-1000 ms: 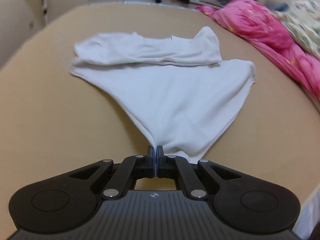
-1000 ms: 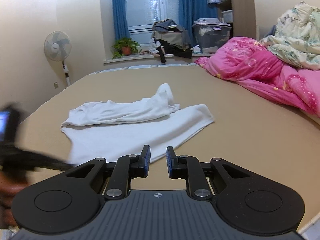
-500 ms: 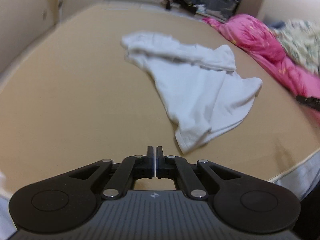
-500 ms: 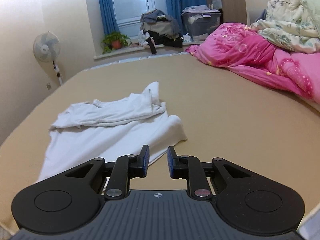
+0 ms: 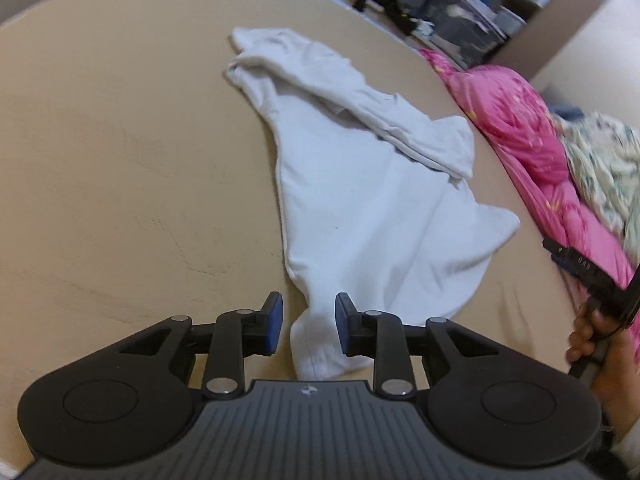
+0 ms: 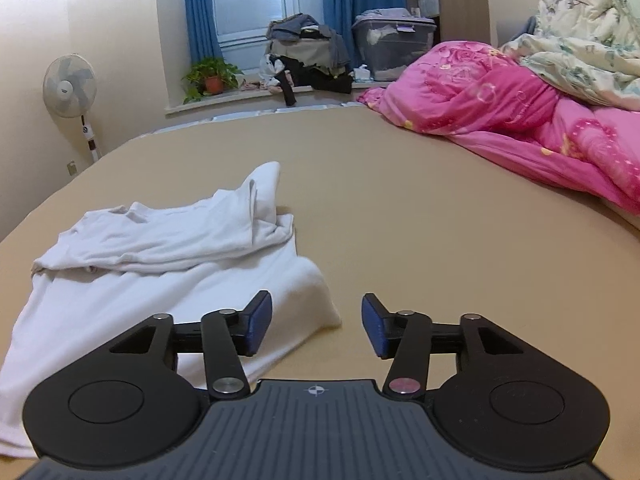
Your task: Fold small clothes
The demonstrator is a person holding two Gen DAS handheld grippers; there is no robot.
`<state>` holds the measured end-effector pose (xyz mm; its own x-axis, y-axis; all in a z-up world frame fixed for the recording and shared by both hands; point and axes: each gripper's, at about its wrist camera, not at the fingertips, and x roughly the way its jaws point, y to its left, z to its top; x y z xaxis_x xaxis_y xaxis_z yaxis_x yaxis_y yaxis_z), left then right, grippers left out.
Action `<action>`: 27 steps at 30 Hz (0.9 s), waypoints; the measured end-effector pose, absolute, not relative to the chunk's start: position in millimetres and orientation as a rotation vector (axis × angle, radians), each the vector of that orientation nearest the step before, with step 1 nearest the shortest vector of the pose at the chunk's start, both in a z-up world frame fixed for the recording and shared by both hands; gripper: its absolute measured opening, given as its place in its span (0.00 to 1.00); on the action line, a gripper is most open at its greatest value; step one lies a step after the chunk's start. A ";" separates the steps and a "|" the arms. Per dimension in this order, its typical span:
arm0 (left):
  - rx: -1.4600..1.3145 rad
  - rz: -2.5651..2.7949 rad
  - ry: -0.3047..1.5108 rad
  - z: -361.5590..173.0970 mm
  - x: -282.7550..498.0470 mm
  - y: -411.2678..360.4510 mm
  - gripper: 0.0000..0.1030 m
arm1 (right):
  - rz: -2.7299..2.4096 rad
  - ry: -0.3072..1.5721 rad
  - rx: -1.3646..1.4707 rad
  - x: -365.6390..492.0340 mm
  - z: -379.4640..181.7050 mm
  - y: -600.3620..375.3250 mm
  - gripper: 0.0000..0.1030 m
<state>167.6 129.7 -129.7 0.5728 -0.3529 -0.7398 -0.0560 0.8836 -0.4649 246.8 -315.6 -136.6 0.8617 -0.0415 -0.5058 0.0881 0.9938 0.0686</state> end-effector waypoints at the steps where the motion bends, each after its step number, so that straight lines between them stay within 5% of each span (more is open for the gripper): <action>1: -0.485 -0.179 0.961 -131.5 169.8 129.8 0.36 | -0.059 0.521 0.095 254.5 -140.2 -318.2 0.56; 5: -0.467 -0.190 0.966 -137.2 177.8 123.6 0.47 | -0.032 0.505 0.130 280.0 -152.2 -325.4 0.60; 11: -0.419 -0.181 0.996 -150.1 184.3 115.1 0.45 | 0.038 0.540 0.149 312.4 -170.5 -319.5 0.64; 12: -0.395 -0.183 0.988 -149.7 184.3 111.8 0.38 | 0.048 0.554 0.138 315.9 -175.0 -317.2 0.64; 13: -0.365 -0.190 0.983 -149.7 184.3 107.8 0.20 | 0.054 0.566 0.127 318.6 -179.3 -314.9 0.63; 14: -0.339 -0.201 0.989 -151.5 184.4 104.0 0.11 | 0.055 0.578 0.116 320.7 -182.9 -312.3 0.60; 16: -0.273 -0.206 0.991 -153.8 183.7 95.5 0.05 | 0.047 0.606 0.107 321.5 -186.1 -310.3 0.14; 17: -0.240 -0.202 0.977 -152.7 181.5 93.6 0.04 | 0.043 0.617 0.127 320.1 -184.3 -312.0 0.04; 27: -0.293 -0.161 0.830 -84.5 119.1 149.8 0.03 | 0.078 0.685 0.344 212.8 -103.7 -312.8 0.03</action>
<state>119.1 149.8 -84.5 0.6655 -0.2541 -0.7018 0.0267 0.9478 -0.3178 212.8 -312.8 -103.7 0.7738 0.1828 -0.6064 0.0412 0.9409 0.3362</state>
